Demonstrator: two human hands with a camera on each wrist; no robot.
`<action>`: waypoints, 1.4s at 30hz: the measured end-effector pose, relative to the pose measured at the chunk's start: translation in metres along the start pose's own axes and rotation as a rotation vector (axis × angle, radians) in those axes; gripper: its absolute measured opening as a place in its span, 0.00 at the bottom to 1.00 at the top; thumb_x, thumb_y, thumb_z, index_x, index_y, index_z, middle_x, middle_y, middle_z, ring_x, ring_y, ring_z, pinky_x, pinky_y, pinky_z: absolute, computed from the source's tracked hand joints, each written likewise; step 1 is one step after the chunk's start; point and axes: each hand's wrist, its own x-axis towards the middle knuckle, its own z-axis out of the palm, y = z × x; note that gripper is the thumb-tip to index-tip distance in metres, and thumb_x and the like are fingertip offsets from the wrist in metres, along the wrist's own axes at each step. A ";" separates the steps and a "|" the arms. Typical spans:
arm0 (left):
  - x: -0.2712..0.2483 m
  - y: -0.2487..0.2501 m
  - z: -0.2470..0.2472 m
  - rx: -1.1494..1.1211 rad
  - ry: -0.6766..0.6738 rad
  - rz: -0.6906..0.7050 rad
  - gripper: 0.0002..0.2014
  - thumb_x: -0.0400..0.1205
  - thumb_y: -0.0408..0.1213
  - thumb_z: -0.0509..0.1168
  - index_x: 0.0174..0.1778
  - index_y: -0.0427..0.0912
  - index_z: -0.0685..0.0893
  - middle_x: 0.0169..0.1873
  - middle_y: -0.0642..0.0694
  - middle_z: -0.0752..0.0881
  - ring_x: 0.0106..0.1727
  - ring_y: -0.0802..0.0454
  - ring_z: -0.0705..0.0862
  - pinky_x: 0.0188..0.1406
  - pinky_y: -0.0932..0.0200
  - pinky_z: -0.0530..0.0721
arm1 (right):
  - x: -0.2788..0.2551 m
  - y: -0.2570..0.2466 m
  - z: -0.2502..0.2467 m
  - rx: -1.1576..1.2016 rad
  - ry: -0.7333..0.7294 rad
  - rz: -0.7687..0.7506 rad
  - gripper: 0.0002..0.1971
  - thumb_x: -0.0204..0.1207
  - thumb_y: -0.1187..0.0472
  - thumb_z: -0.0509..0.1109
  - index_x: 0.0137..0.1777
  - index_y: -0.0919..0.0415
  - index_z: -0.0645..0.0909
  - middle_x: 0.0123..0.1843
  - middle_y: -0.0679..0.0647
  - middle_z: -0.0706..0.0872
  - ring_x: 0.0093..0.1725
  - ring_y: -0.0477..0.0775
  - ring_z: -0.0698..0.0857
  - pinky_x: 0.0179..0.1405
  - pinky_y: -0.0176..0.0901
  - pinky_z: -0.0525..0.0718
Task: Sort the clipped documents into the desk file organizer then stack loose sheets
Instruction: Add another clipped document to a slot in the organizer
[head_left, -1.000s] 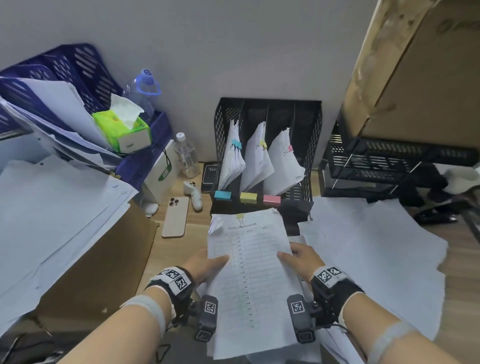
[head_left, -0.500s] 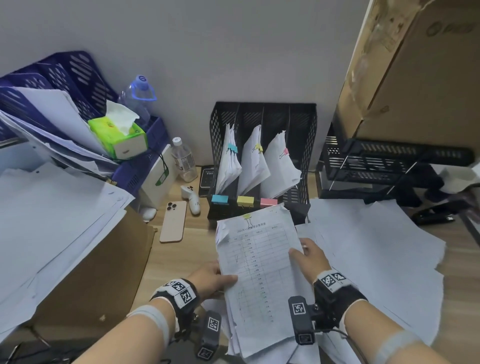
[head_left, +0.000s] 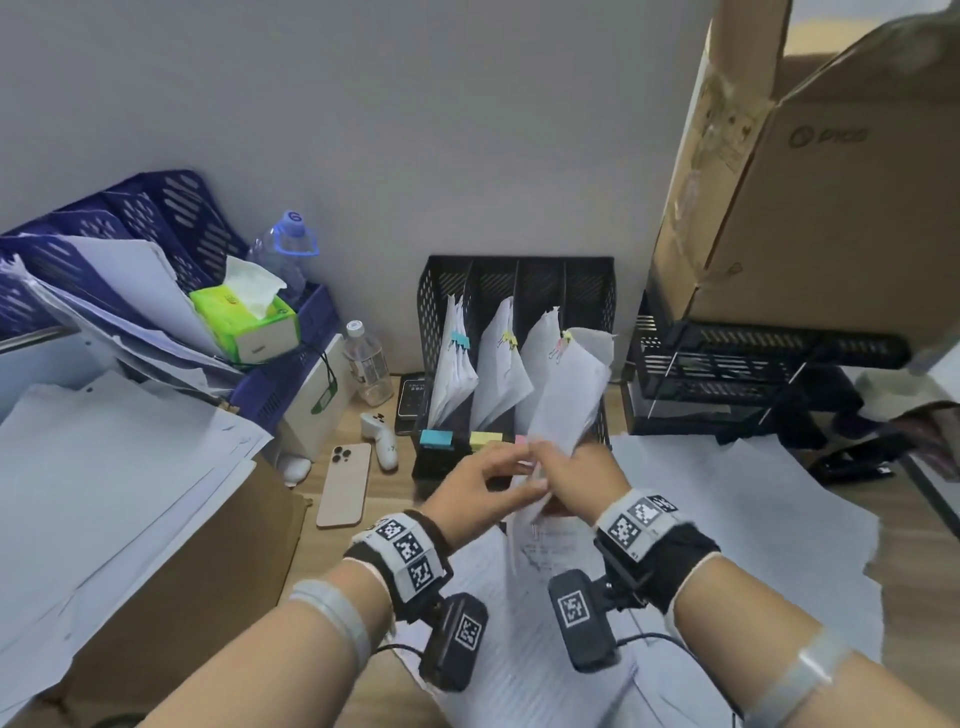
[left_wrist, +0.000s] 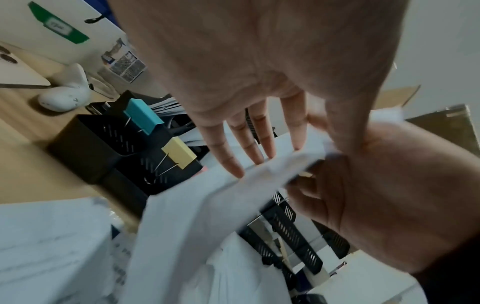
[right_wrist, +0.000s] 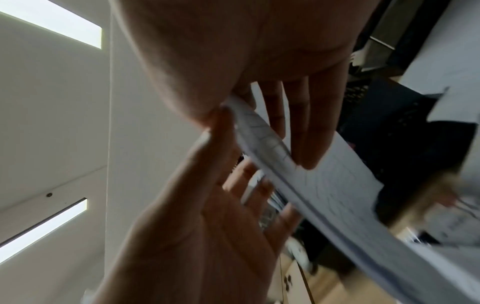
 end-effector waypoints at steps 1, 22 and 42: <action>0.005 0.004 -0.003 -0.075 -0.020 -0.031 0.20 0.79 0.53 0.74 0.66 0.56 0.89 0.63 0.50 0.89 0.66 0.55 0.87 0.70 0.53 0.85 | 0.003 -0.006 -0.010 -0.024 0.026 0.012 0.16 0.80 0.53 0.64 0.61 0.61 0.82 0.56 0.61 0.89 0.51 0.61 0.88 0.53 0.50 0.86; 0.163 -0.005 -0.060 0.959 0.072 -0.251 0.25 0.86 0.47 0.61 0.77 0.41 0.67 0.67 0.34 0.82 0.62 0.33 0.87 0.57 0.40 0.87 | 0.059 -0.097 -0.058 -0.134 -0.006 -0.115 0.17 0.86 0.55 0.59 0.72 0.54 0.77 0.61 0.48 0.83 0.59 0.52 0.81 0.56 0.44 0.76; 0.161 0.014 -0.102 0.768 0.242 -0.128 0.13 0.85 0.32 0.61 0.66 0.39 0.74 0.51 0.36 0.87 0.44 0.38 0.83 0.41 0.52 0.76 | 0.166 -0.064 0.048 -0.250 0.056 0.048 0.14 0.80 0.62 0.56 0.44 0.69 0.82 0.31 0.58 0.90 0.31 0.54 0.90 0.39 0.46 0.89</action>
